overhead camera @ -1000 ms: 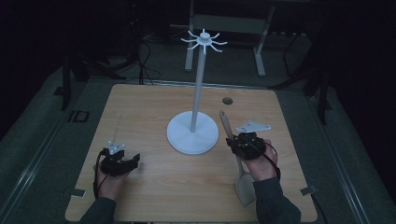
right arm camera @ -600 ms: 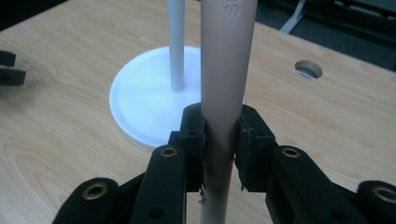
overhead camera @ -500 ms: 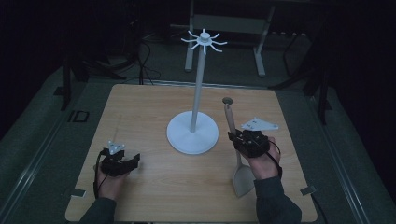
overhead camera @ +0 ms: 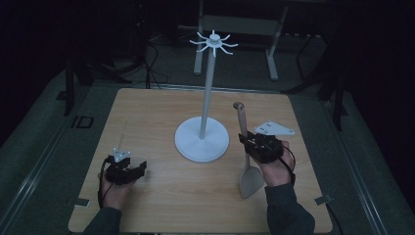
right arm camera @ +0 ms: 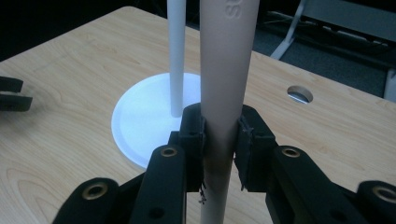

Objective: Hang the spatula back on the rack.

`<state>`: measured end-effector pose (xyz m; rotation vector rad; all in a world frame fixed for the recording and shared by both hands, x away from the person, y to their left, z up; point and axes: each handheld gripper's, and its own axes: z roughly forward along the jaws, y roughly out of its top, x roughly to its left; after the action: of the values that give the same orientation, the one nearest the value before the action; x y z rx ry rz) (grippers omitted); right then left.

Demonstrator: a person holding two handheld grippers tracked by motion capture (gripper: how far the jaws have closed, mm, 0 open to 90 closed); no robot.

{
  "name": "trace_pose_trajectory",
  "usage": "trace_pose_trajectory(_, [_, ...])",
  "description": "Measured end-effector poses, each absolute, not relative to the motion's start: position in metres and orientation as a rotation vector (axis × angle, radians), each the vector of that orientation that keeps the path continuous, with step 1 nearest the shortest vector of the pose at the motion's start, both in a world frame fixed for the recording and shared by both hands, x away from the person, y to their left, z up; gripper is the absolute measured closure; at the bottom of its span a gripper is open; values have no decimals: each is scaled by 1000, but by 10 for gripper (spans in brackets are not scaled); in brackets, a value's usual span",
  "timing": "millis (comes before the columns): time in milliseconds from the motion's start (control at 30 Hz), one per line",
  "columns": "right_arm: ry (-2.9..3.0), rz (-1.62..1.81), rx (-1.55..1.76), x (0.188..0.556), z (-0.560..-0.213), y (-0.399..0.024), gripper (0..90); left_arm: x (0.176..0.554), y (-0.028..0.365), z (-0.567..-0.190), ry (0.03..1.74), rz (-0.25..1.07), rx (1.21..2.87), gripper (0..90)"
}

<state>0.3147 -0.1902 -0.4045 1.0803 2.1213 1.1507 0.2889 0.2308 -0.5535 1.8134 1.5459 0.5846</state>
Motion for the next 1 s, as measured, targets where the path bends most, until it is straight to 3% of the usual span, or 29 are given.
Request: trace_pose_trajectory(1000, [2055,1235,1054,317,-388,-184,743,289,231,-553,1550,585,1806,342])
